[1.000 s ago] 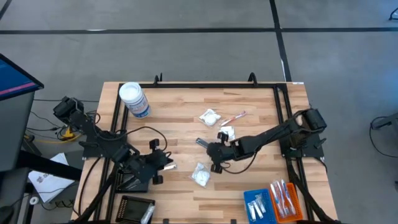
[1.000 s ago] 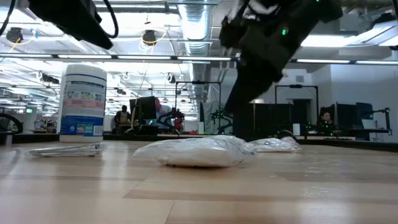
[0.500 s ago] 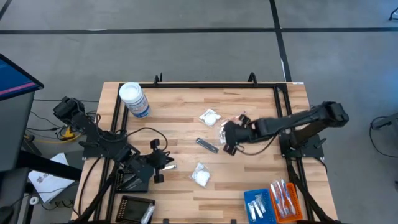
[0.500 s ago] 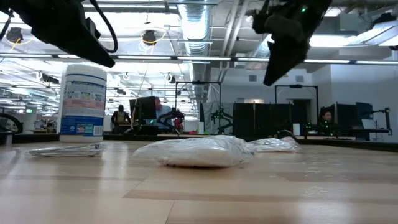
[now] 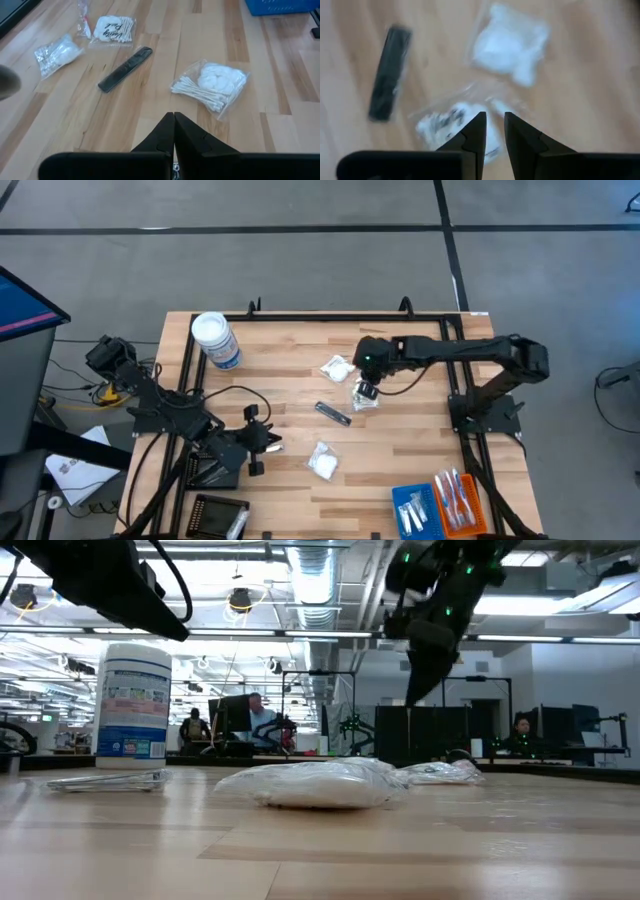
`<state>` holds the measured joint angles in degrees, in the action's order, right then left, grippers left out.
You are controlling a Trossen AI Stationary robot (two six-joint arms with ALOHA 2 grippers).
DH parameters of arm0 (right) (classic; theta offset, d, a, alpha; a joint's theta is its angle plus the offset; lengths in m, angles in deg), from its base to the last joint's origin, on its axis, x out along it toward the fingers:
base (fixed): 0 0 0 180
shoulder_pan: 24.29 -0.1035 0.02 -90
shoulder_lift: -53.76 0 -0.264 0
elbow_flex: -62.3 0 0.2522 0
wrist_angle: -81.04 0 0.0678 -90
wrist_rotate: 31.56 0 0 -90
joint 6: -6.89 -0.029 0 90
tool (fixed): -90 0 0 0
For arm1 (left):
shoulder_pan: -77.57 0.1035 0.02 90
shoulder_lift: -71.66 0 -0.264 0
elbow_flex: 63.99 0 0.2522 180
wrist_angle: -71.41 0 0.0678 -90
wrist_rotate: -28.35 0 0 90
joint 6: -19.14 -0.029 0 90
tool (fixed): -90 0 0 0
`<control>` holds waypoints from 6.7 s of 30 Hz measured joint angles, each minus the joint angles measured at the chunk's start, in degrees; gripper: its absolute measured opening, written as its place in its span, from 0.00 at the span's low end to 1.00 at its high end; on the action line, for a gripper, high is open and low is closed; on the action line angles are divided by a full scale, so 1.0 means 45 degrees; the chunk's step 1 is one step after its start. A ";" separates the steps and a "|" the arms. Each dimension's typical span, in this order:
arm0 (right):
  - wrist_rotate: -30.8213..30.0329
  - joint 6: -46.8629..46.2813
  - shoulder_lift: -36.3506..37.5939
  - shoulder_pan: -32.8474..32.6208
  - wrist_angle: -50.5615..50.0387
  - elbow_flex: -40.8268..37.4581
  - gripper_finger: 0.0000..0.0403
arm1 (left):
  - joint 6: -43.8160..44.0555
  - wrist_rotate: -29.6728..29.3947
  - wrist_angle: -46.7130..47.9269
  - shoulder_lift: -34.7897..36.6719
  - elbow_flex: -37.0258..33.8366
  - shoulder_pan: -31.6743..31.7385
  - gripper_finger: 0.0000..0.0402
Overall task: Pick & Place Travel size toiletries
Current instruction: Put the vanity pack into the bottom black bin
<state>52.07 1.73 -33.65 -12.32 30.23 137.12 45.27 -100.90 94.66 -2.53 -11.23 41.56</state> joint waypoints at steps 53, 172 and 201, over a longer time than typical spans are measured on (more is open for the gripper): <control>0.1791 -0.4034 -0.3950 -0.1123 0.3081 -0.0747 0.13 | 0.1603 0.4949 -0.9785 -0.0044 -0.3983 0.5615 0.36; -0.4261 -0.0287 0.0388 -0.6639 0.8526 -0.0461 0.00 | 0.0437 0.8267 -1.8013 -0.0223 -0.5668 0.6184 0.48; -0.3586 -0.0525 0.0403 -0.6071 0.8726 -0.0442 0.00 | -0.0053 0.9148 -1.8030 -0.0991 -0.4590 0.6567 0.63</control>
<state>35.94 -0.64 -31.84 -39.64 69.50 135.13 45.03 -59.73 13.53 -6.99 -31.88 71.11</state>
